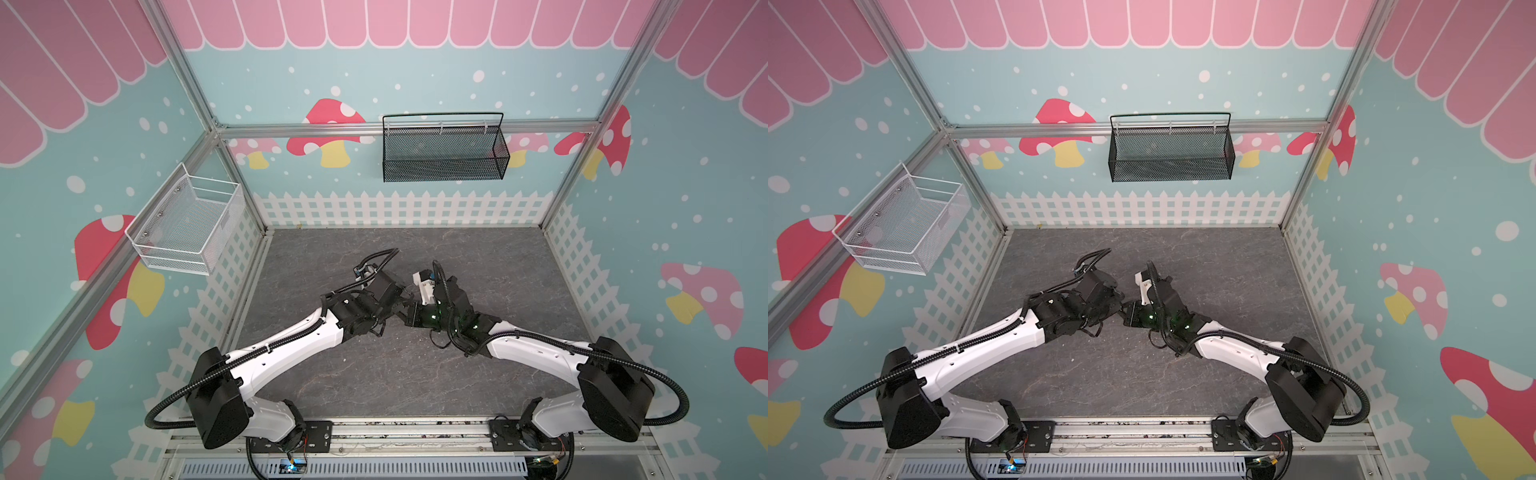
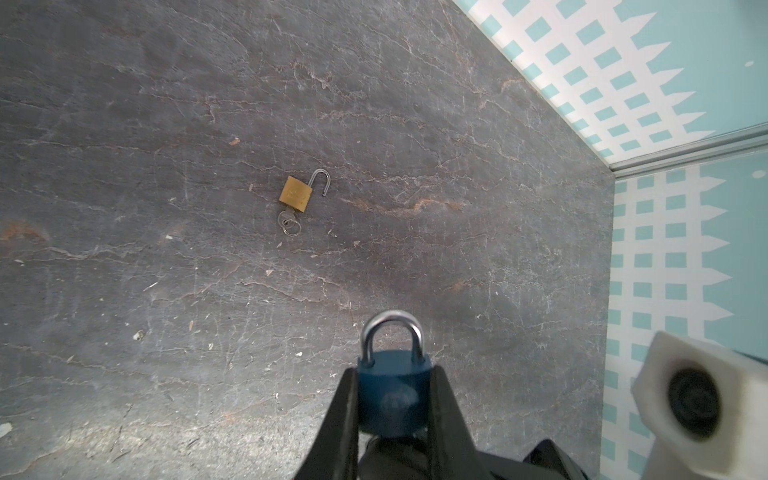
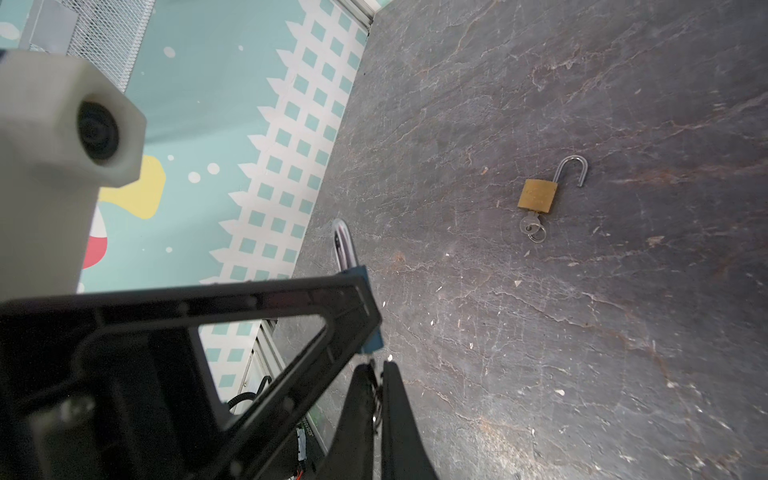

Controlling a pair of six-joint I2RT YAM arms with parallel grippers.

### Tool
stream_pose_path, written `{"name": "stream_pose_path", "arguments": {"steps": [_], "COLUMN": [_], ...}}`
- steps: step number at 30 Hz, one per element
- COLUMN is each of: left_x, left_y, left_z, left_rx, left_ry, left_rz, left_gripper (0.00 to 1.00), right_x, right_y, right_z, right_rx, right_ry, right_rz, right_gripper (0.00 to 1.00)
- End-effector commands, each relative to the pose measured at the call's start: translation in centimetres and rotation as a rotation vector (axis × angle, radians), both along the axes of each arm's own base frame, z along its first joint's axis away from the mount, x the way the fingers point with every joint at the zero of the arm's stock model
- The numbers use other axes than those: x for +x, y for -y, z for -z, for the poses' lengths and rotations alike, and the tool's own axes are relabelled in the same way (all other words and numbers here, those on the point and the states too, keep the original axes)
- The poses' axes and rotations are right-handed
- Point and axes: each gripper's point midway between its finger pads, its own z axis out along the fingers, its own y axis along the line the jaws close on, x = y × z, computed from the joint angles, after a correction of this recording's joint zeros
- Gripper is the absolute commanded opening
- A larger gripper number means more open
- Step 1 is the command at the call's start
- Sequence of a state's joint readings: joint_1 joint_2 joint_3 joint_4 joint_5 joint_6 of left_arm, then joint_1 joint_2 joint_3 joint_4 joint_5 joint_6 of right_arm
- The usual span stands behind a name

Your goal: Unlock with the key

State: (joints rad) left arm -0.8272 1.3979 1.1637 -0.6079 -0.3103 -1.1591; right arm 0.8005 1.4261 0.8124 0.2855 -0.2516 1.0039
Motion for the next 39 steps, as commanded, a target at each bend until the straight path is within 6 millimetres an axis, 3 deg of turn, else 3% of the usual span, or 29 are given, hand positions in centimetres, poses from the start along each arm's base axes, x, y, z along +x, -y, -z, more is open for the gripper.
{"name": "stream_pose_path", "arguments": {"steps": [1,6,11,19,39], "left_x": [-0.9,-0.1,-0.2,-0.1,0.2], "left_y": [-1.3,-3.1,-3.8,-3.3,-2.1], "left_z": [0.1,-0.3,-0.5,-0.9,-1.4], "left_rx": [0.031,0.029,0.008,-0.031,-0.078], "left_ry": [-0.027,0.005,0.020,0.025,0.028], "left_rz": [0.012,-0.055,-0.081,-0.081,-0.059], "left_gripper": [0.00,0.00,0.00,0.00,0.00], "right_x": [0.6,-0.9,-2.5,-1.0,-0.6], "right_y": [0.0,1.3,1.5,0.2,-1.4], "right_z": [-4.0,-3.7,-6.7,-4.9,-3.5], "right_rx": [0.084,0.095,0.233,0.201,0.227], "right_ry": [0.152,0.187,0.234,0.116,0.091], "right_rz": [-0.004,-0.022,-0.088,-0.064,-0.094], "right_gripper": [0.08,0.24,0.28,0.19,0.12]}}
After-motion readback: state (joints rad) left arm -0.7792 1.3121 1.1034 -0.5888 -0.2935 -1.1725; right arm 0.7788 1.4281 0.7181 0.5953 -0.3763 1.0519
